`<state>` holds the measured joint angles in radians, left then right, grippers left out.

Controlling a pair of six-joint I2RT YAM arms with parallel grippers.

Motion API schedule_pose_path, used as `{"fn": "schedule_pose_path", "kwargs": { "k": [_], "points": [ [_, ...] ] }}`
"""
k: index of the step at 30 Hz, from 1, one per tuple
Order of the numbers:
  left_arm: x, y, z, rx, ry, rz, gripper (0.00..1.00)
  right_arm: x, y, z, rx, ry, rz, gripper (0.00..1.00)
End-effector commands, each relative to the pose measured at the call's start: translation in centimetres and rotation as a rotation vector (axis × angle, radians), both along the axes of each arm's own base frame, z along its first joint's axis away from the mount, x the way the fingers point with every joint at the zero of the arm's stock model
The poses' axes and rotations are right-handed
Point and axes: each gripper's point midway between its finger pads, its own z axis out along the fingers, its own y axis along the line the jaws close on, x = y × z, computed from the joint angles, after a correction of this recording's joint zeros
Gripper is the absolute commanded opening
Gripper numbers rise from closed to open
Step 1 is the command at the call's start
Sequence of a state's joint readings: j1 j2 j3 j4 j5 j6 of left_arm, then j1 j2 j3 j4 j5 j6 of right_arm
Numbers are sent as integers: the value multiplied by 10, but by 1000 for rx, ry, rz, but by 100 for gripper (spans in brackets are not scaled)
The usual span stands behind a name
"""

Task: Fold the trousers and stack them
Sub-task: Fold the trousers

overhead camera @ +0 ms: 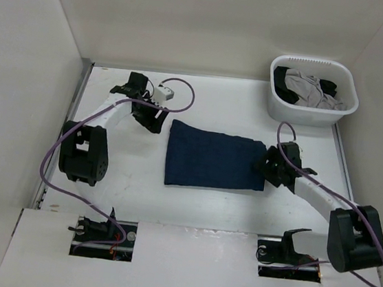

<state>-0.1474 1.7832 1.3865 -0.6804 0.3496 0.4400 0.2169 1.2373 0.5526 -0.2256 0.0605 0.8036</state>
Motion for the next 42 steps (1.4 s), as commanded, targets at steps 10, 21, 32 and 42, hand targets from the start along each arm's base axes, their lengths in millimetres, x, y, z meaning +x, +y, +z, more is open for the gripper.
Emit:
{"fn": "schedule_pose_path", "kwargs": {
  "k": [10, 21, 32, 42],
  "points": [
    [-6, 39, -1, -43, 61, 182, 62, 35, 105, 25, 212, -136, 272, 41],
    [-4, 106, 32, -58, -30, 373, 62, 37, 13, 100, 60, -296, 196, 100],
    [6, 179, 65, -5, -175, 676, 65, -11, -125, 182, -349, -76, -155, 100],
    [5, 180, 79, 53, -225, 647, 66, -26, -146, 206, -358, -162, -207, 100]
  ]
}}
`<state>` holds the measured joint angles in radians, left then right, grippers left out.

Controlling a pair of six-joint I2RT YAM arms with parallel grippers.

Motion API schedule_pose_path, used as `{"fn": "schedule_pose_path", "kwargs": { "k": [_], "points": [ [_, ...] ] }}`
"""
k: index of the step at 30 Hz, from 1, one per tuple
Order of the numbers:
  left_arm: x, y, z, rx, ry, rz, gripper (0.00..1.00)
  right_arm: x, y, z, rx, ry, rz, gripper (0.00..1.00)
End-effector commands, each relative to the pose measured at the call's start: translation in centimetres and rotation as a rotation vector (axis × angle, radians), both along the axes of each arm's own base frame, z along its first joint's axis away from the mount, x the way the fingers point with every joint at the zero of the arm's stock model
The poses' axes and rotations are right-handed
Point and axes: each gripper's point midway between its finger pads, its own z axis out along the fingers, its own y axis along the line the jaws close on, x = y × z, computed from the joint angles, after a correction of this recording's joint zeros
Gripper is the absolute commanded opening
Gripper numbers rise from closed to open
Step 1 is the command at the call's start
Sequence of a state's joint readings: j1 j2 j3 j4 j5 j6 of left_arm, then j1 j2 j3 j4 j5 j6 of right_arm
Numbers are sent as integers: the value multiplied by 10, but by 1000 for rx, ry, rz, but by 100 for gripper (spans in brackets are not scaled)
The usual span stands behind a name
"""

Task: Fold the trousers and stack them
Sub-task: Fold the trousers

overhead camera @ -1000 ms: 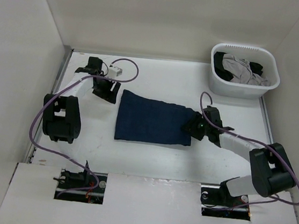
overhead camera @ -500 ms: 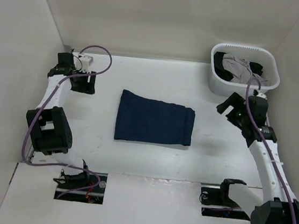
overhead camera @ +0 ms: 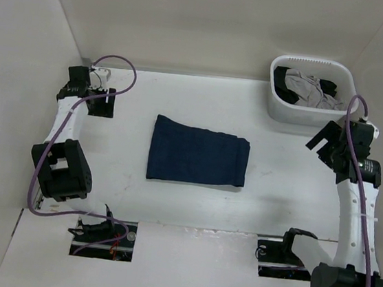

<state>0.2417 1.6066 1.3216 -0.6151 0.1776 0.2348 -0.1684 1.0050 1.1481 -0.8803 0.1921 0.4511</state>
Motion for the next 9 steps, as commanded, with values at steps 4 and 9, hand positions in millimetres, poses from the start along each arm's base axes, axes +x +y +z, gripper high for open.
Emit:
{"fn": "schedule_pose_path", "kwargs": {
  "k": [4, 9],
  "points": [
    [5, -4, 34, 50, -97, -13, 66, -11, -6, 13, -51, -34, 21, 100],
    [4, -7, 34, 58, -96, -24, 66, -12, -11, 21, -78, -52, 25, 100]
  ]
}}
